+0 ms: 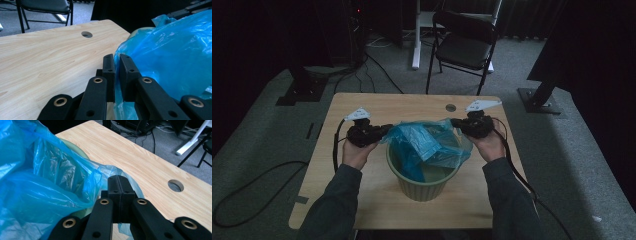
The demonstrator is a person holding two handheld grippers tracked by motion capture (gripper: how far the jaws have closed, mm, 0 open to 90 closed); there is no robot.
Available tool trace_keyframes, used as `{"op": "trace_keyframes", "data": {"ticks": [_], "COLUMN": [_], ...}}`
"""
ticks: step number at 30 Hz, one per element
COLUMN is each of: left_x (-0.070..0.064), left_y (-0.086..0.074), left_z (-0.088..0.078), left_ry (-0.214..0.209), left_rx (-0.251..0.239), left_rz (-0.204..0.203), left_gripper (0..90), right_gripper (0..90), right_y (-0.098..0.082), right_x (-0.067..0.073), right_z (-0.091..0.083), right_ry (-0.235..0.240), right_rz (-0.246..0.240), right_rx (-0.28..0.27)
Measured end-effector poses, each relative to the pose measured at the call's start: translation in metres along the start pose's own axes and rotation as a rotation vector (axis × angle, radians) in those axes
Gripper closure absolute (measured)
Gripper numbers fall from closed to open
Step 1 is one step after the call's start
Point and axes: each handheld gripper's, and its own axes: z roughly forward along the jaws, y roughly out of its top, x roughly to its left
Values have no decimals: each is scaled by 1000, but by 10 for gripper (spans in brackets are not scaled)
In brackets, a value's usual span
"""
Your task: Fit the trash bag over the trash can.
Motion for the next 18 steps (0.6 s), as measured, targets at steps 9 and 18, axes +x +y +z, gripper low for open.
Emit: {"op": "trace_keyframes", "data": {"ticks": [9, 18], "left_x": [6, 12], "left_y": [0, -1], "left_z": [11, 19], "left_ry": [-22, -38], "left_rx": [-3, -1], "left_rz": [-26, -50], "left_gripper": [837, 837], "right_gripper": [900, 900], "right_y": [-10, -15], "right_x": [-8, -11], "right_z": [5, 12], "right_ry": [-4, -8], "right_rz": [36, 54], "right_rx": [25, 49]}}
